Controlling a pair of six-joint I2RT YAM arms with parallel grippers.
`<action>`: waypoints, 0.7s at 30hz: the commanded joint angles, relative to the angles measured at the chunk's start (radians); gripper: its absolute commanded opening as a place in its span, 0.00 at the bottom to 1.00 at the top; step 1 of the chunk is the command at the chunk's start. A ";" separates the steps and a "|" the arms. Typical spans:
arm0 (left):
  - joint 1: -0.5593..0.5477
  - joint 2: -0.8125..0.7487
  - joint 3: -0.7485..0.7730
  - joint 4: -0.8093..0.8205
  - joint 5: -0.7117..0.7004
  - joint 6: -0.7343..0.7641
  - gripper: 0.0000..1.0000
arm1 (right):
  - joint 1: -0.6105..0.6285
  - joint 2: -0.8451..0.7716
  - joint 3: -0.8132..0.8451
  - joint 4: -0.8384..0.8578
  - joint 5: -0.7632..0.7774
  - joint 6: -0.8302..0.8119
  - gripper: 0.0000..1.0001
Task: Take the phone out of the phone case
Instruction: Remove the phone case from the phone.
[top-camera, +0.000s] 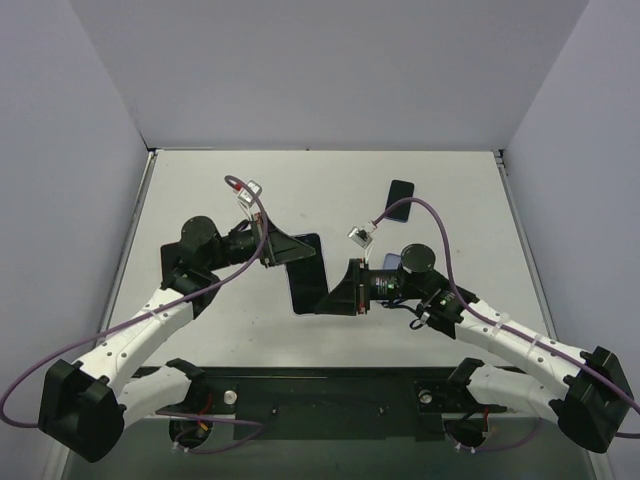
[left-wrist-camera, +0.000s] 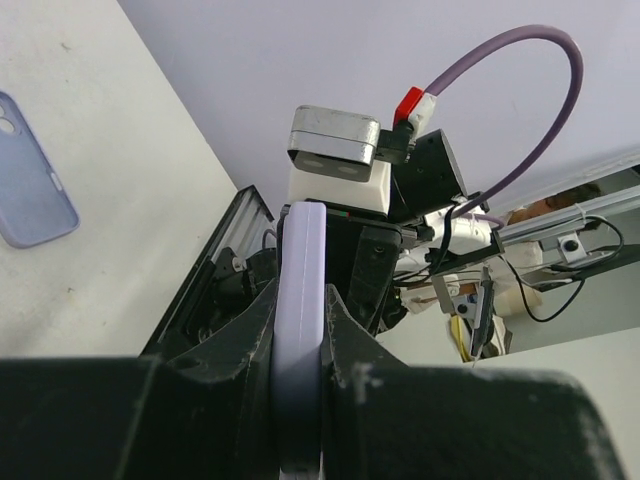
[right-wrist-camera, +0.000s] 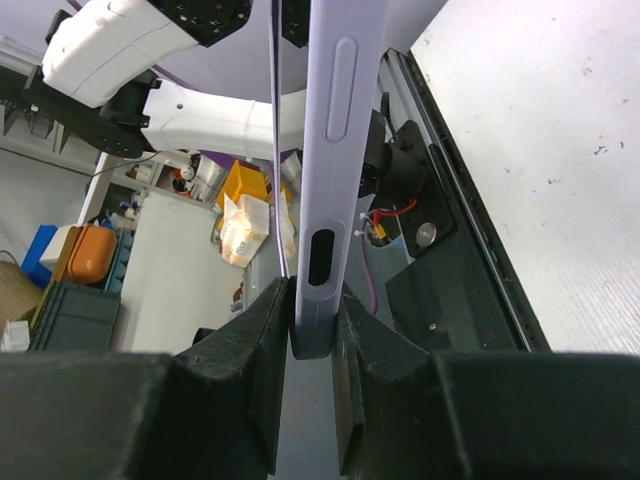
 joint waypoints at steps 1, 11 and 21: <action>0.013 -0.013 0.061 0.145 0.038 -0.087 0.00 | 0.009 -0.030 -0.005 0.117 -0.068 0.014 0.16; 0.020 -0.015 0.067 0.205 0.078 -0.145 0.00 | 0.022 -0.052 0.004 0.132 -0.094 0.021 0.27; 0.020 -0.030 0.061 0.243 0.093 -0.191 0.00 | 0.043 -0.041 0.023 0.115 -0.094 0.009 0.22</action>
